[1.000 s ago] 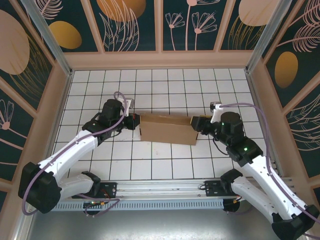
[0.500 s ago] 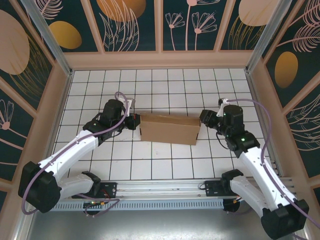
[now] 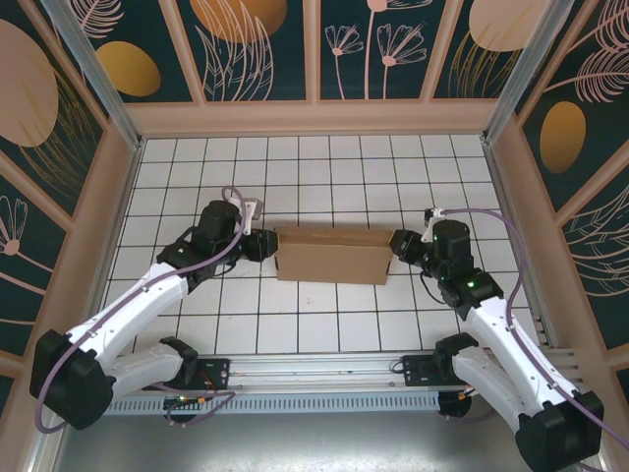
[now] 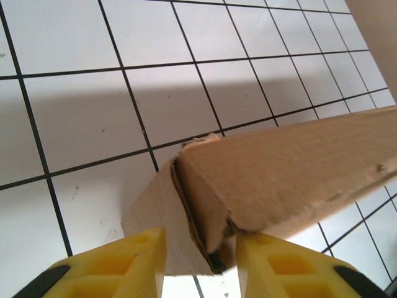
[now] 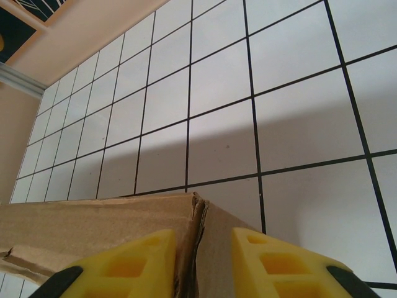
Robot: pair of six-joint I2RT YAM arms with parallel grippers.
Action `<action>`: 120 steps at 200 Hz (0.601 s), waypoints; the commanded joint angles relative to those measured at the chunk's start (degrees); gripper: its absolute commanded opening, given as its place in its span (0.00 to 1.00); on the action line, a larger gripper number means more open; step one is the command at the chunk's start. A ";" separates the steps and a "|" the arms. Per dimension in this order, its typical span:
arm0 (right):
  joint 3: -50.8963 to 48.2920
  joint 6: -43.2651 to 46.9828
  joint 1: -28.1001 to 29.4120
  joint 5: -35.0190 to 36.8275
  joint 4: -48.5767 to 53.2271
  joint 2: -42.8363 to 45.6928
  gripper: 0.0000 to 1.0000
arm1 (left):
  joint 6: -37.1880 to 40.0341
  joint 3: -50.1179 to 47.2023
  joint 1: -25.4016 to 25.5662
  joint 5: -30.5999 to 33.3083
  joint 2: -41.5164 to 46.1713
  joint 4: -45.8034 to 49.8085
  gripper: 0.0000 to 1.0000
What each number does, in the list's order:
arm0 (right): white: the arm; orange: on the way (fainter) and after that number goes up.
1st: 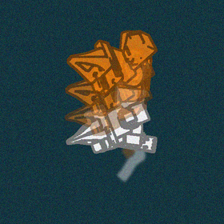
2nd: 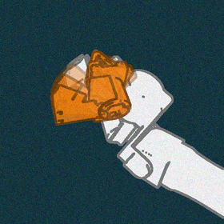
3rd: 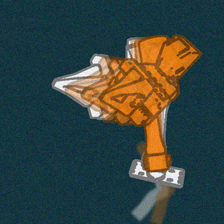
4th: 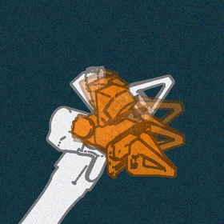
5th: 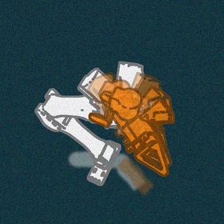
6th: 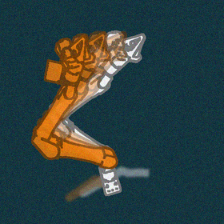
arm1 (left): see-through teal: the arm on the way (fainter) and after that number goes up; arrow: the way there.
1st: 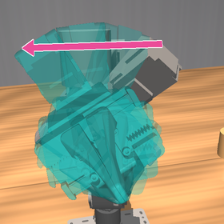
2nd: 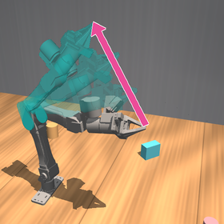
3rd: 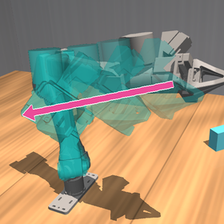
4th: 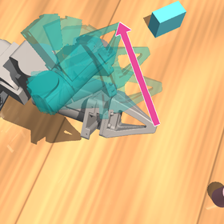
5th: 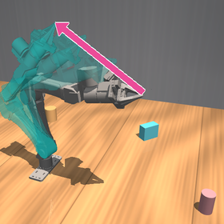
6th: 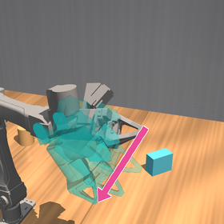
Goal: Fold the paper box
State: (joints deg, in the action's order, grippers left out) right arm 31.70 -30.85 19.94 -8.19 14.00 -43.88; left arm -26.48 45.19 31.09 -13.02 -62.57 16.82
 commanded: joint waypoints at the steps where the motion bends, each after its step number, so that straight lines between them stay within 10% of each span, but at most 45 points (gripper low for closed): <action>1: -0.92 -0.79 0.69 2.12 2.11 0.13 0.30 | -0.94 1.57 0.26 -0.94 3.49 2.65 0.38; 120: -0.19 -0.35 3.78 4.33 2.60 -0.11 0.31 | -8.67 -2.52 -4.28 -3.49 -1.12 -10.83 0.49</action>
State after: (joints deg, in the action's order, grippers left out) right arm 31.70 -30.85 22.72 -5.43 13.91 -43.88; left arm -32.27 45.67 27.66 -15.84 -62.22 11.57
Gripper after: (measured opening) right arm 0.308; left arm 0.498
